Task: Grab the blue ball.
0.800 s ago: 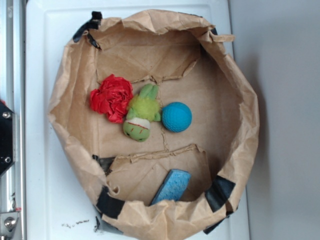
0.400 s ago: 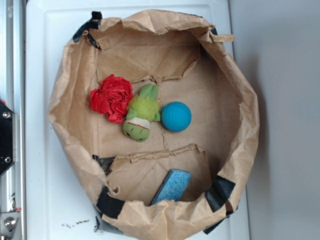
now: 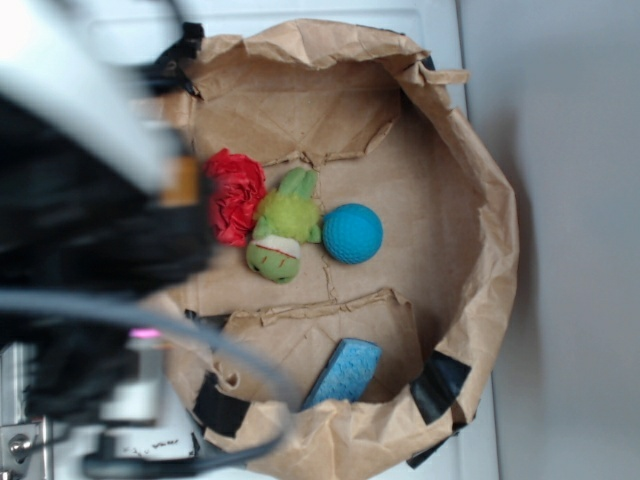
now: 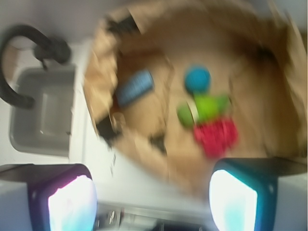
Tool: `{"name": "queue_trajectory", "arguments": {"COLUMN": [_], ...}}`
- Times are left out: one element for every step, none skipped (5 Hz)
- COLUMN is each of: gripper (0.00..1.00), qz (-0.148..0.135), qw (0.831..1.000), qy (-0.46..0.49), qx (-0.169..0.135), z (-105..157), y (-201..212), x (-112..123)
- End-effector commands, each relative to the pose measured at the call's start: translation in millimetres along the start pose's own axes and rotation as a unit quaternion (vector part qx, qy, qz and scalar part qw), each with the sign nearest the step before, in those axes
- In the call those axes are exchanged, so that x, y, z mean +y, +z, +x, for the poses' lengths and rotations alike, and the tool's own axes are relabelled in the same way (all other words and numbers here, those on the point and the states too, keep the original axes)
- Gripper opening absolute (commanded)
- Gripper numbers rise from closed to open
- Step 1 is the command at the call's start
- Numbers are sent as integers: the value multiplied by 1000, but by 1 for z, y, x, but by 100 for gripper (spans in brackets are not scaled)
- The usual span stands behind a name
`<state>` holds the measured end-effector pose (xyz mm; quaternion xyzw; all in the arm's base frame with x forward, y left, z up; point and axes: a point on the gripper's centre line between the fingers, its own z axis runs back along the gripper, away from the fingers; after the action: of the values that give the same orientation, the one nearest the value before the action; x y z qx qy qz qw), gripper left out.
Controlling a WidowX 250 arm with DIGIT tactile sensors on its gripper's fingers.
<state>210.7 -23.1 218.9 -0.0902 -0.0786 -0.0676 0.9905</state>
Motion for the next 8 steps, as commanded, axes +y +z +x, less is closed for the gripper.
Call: {"name": "queue_trajectory", "arguments": {"gripper": [100,100,100,100,100,100,100,100], "qz": [4,4,4,11,25,43,61,86], "qw": [1000,1000,1000,999,997,996,994,992], "qy": [2,2,2,13,38,48,43,36], "qx": [-23,-23,-23,-47,-61,-64,-83,-84], "z": [5,5,5,16,27,36,52,59], "y": [12,12,12,-21,-36,-64,-98,-128], "x": [1,1,1,21,44,56,64,67]}}
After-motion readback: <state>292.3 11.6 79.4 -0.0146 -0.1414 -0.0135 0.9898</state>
